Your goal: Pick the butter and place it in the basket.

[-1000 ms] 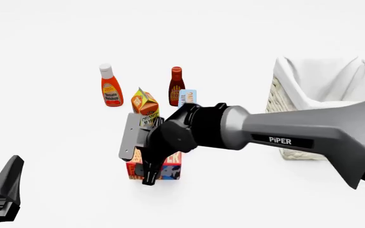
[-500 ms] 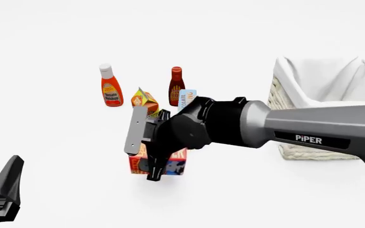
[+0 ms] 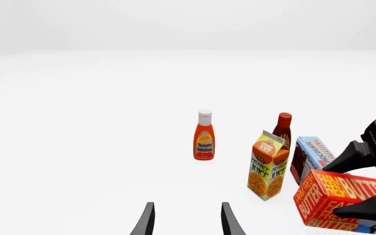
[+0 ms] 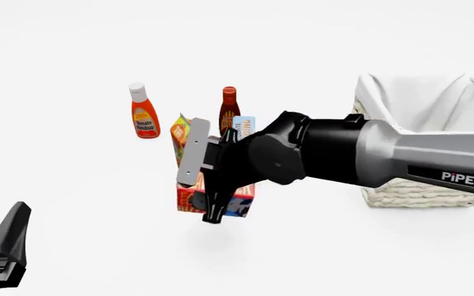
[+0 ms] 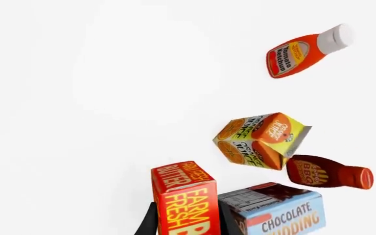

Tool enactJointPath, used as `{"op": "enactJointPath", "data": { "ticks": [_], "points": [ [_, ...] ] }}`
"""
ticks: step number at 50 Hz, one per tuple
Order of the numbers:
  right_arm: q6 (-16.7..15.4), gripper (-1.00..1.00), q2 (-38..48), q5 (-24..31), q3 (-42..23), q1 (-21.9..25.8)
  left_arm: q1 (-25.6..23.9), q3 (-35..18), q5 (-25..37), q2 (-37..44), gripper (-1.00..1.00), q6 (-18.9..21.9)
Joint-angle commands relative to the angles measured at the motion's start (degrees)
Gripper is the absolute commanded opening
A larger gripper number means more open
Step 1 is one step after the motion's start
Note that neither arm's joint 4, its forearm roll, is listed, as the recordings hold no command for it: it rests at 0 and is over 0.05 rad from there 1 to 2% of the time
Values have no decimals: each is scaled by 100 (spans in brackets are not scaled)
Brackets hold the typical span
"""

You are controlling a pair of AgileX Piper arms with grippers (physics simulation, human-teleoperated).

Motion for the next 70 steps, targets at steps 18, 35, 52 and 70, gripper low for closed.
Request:
{"op": "enactJointPath", "data": {
  "ticks": [18, 35, 52, 70],
  "points": [
    [564, -100, -747, -28, 186, -272, 0, 0, 0, 0, 100, 0],
    [1022, -100, -1016, 247, -2, -199, 0, 0, 0, 0, 100, 0],
    [819, -100, -1339, 61, 206, -640, 0, 0, 0, 0, 100, 0],
    [1006, -100, -1507, -146, 262, -1050, 0, 0, 0, 0, 100, 0]
  ]
}}
